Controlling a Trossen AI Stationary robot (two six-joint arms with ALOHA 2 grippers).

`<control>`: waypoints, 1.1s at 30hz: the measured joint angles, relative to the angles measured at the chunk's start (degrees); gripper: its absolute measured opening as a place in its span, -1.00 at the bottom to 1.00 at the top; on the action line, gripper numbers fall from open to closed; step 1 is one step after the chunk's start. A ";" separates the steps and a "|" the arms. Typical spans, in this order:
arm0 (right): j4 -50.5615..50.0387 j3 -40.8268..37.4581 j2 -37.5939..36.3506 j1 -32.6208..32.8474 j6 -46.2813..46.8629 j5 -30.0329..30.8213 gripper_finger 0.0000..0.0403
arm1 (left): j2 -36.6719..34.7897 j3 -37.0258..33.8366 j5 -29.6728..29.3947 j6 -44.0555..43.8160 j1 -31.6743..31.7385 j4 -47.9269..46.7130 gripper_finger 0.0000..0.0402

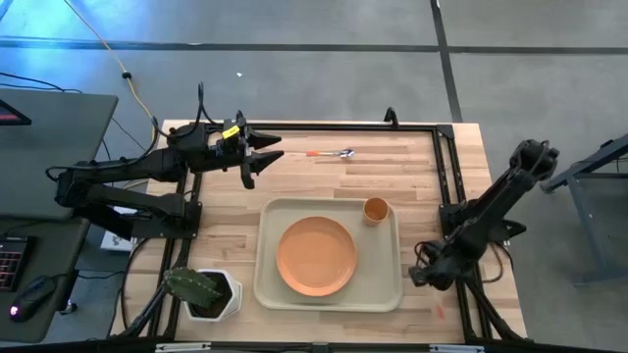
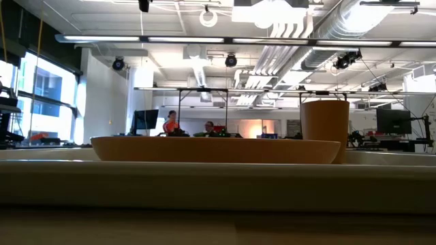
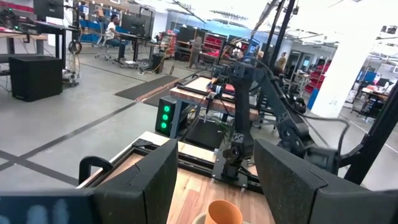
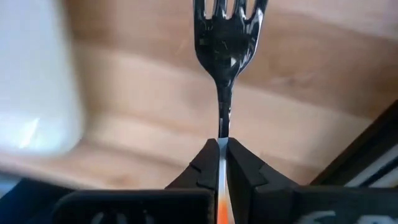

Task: Pick and place plate/cup/fork/spoon on tray
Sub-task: Put the orange fork to the right of the orange plate on the gray tray

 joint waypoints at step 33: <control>43.97 4.90 -21.19 -19.67 -82.16 42.90 -1.00 | -0.01 0.00 -0.20 -0.79 -0.01 0.04 -0.01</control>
